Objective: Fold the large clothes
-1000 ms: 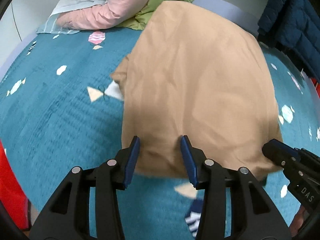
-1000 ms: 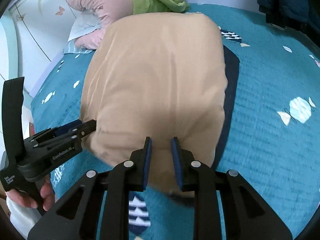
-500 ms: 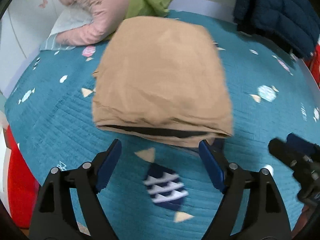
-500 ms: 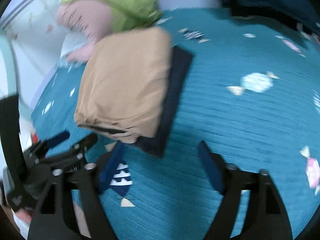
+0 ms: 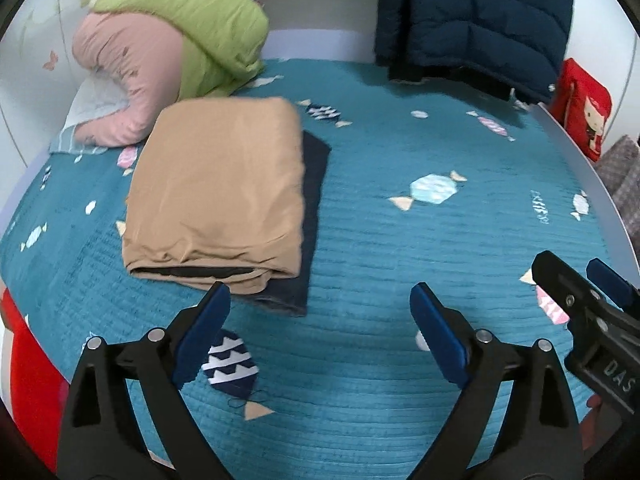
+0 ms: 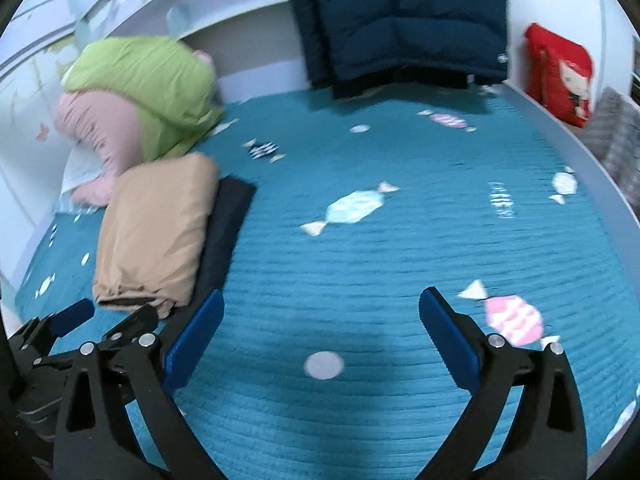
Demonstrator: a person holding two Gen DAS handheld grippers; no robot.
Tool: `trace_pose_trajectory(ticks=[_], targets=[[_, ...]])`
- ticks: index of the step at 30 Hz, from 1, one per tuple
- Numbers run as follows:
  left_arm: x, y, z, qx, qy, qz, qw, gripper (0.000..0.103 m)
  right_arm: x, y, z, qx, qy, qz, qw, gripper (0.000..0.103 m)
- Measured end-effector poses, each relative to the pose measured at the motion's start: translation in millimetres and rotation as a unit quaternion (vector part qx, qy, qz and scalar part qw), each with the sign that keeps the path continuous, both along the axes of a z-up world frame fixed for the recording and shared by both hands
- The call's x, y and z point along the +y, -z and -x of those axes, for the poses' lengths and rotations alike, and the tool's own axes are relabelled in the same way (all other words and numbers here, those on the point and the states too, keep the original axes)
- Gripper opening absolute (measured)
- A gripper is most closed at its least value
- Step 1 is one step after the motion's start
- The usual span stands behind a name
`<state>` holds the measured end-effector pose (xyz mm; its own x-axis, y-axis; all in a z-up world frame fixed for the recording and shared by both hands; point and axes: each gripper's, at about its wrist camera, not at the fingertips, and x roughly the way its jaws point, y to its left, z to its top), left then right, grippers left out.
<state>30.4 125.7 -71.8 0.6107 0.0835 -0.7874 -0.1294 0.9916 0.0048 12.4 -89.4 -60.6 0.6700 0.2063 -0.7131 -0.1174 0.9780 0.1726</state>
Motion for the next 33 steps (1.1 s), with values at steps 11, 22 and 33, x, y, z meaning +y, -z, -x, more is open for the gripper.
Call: trace_pose_trajectory(ticks=[11, 22, 33], targets=[[-25.2, -40.2, 6.4, -0.048, 0.010, -0.014, 0.9987, 0.093, -29.6, -27.8, 12.2, -0.067, 0.048, 0.028, 0.996, 0.095], [-38.8, -63.7, 21.2, -0.079, 0.012, -0.011, 0.9967, 0.093, -43.8, -48.7, 28.7, -0.114, 0.063, 0.036, 0.991, 0.095], [-50.0, -75.3, 33.8, -0.114, 0.009, -0.022, 0.9932, 0.095, -56.6, -58.4, 42.0, -0.160, 0.080, 0.022, 0.984, 0.095]])
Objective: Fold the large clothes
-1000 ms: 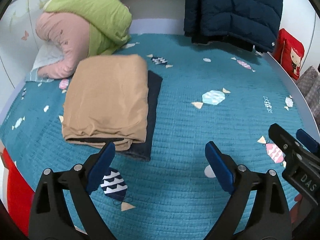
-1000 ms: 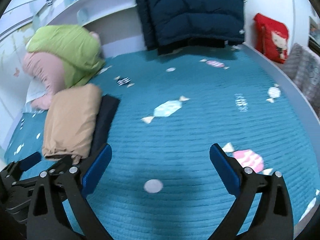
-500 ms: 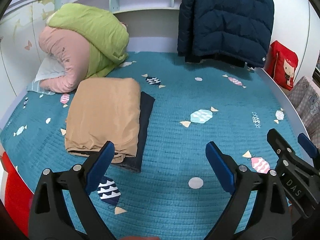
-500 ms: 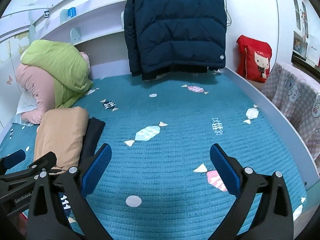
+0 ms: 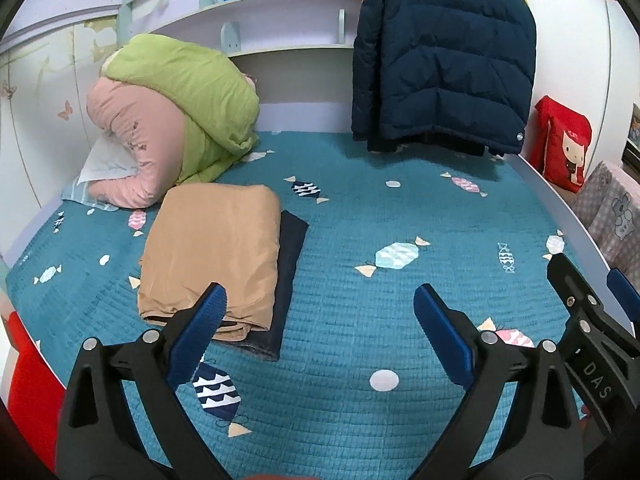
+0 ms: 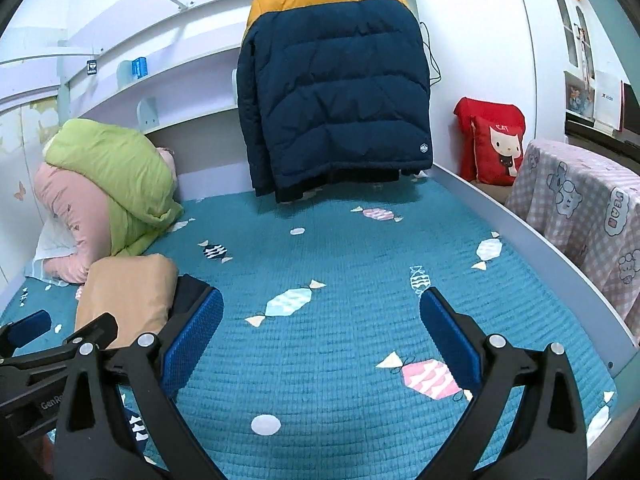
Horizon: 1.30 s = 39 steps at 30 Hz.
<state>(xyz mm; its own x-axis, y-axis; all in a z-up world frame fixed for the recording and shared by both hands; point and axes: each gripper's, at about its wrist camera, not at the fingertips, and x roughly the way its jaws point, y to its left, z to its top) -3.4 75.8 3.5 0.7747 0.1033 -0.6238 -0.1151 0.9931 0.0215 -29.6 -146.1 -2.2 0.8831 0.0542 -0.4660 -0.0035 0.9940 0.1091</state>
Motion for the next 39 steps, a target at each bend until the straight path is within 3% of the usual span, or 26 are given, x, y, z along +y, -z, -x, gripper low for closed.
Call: trace_pose_trajectory(ticks=[21, 39], targets=[[-9.3, -13.7, 18.9, -0.031, -0.002, -0.013, 0.9994, 0.095, -1.9, -9.4, 13.7, -0.028, 0.008, 0.015, 0.999, 0.095], [-9.6, -14.0, 20.4, -0.031, -0.002, -0.014, 0.9994, 0.095, -3.5, -9.9, 14.2, -0.028, 0.009, 0.018, 0.999, 0.095]])
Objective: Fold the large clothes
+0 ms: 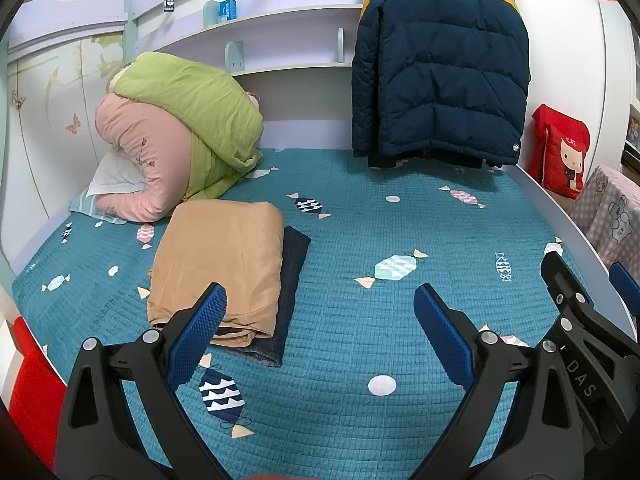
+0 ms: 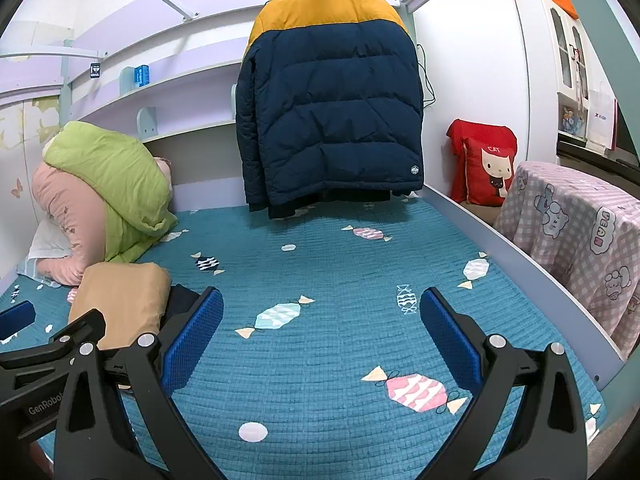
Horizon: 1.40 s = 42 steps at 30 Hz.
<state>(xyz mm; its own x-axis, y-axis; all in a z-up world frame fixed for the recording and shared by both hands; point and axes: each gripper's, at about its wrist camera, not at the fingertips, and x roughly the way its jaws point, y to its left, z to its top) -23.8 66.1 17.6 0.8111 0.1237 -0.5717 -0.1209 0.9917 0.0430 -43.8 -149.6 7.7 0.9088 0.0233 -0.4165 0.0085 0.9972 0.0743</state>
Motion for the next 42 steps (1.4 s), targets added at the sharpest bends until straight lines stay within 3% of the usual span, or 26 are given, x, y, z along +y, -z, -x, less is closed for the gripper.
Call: trace_pose_trajectory(ticks=[42], targets=[[0.5, -1.8, 4.0, -0.001, -0.004, -0.002, 1.0000, 0.095, -9.6, -3.2, -2.6, -0.002, 0.000, 0.008, 1.000, 0.095]])
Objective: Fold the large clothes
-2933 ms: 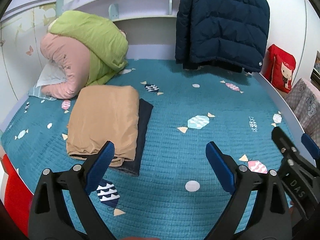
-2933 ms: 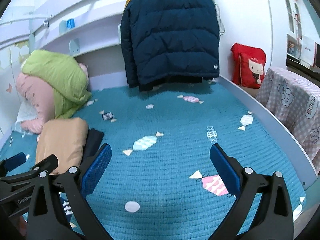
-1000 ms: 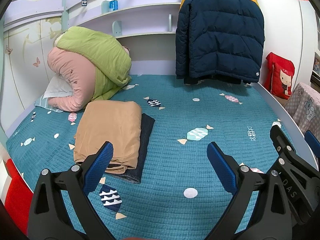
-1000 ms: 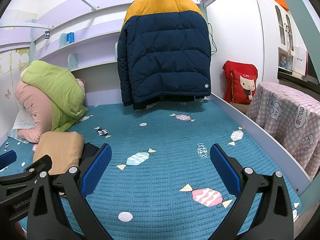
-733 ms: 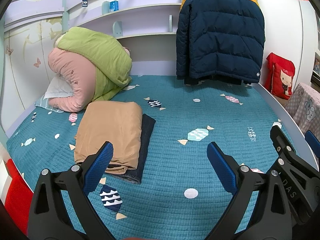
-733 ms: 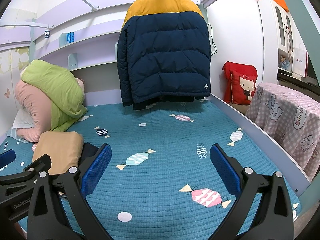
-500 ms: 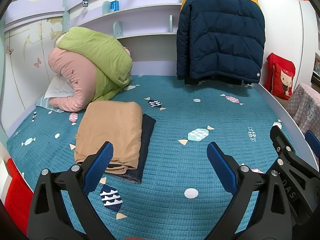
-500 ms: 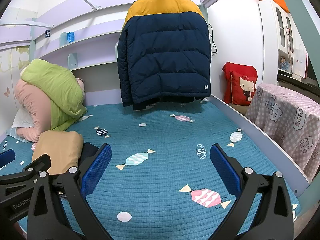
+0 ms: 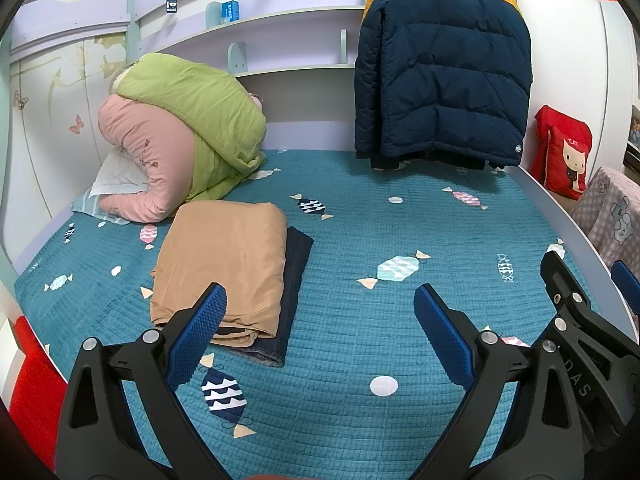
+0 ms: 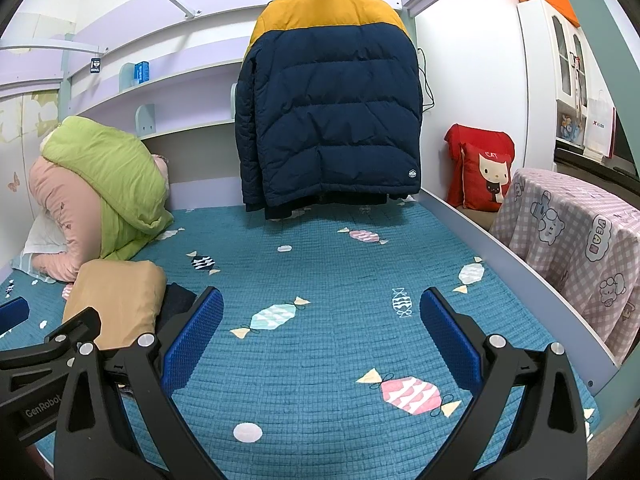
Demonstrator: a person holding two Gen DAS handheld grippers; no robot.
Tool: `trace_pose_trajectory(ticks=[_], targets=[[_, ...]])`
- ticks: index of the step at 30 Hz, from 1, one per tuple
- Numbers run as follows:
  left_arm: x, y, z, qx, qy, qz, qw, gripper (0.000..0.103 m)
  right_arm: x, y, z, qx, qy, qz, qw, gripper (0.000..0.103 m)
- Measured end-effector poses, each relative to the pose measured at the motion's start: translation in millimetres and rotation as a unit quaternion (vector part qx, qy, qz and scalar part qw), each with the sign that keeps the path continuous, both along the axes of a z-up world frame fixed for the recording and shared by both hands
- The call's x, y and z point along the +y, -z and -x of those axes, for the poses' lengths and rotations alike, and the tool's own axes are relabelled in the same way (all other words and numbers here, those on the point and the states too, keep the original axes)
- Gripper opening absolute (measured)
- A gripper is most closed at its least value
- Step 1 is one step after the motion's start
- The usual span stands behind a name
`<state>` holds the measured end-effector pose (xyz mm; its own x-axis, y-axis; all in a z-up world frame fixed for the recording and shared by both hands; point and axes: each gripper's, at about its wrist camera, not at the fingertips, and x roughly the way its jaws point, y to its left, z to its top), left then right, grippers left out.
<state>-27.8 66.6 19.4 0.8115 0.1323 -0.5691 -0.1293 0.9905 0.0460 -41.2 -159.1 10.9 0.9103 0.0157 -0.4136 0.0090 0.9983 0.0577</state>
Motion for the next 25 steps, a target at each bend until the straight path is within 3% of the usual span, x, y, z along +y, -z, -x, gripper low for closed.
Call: trace_pose_trajectory(ticks=[25], targets=[[1.0, -2.2, 5.4, 0.003, -0.008, -0.001, 1.0000, 0.095, -4.5, 0.7, -3.8, 0.002, -0.006, 0.002, 1.000, 0.095]])
